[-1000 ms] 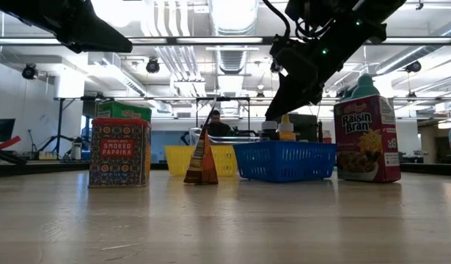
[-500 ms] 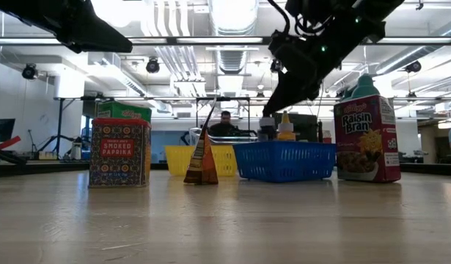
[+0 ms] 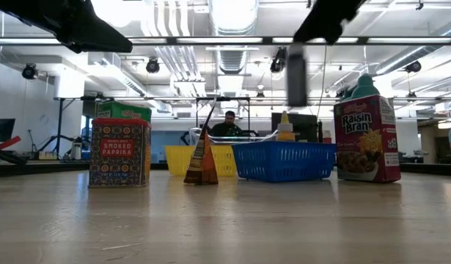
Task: Pick & Place Kitchen Items
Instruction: Remove the black food coloring bottle from the blue bin
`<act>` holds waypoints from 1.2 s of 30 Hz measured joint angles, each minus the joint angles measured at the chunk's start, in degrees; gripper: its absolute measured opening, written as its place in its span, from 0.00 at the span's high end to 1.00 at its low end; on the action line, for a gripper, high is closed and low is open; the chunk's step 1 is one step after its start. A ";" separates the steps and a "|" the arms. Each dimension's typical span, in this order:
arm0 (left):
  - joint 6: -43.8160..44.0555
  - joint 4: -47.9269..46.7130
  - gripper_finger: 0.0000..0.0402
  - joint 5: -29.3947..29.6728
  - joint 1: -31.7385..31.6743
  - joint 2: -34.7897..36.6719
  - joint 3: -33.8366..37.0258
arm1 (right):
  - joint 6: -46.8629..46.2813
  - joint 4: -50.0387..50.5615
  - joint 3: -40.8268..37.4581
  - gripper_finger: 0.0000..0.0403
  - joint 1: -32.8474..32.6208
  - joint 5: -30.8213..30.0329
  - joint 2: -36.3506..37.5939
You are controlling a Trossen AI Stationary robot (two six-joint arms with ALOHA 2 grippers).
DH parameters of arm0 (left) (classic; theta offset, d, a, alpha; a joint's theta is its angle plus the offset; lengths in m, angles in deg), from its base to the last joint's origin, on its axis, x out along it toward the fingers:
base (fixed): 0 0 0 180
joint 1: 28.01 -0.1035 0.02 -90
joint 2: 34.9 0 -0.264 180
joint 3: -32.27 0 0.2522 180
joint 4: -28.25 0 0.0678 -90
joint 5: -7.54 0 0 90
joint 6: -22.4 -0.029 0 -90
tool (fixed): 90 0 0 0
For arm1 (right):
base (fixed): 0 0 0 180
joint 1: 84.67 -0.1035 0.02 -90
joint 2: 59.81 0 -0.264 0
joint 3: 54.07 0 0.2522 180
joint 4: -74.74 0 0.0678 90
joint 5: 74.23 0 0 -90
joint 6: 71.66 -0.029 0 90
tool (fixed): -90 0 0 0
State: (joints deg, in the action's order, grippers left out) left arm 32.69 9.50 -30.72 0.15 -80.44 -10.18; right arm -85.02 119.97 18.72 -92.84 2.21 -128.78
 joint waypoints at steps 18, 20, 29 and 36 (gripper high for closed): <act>0.00 0.00 0.66 -0.02 -0.02 0.00 0.00 | -24.84 1.67 -21.60 0.93 -35.77 -17.10 13.97; 0.00 0.00 0.66 0.00 -0.02 0.00 0.00 | -25.83 1.29 -23.34 0.93 -37.89 -19.32 14.17; 0.00 -0.02 0.66 0.00 -0.01 0.00 0.00 | -29.84 -0.76 -29.25 0.93 -39.98 -21.37 13.53; 0.00 -0.02 0.66 0.00 -0.02 0.00 0.00 | -29.55 -0.44 -28.43 0.88 -39.95 -21.18 13.56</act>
State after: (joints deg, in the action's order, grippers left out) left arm 32.69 9.48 -30.71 0.13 -80.44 -10.18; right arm -114.57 119.53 -9.72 -132.79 -18.97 -115.22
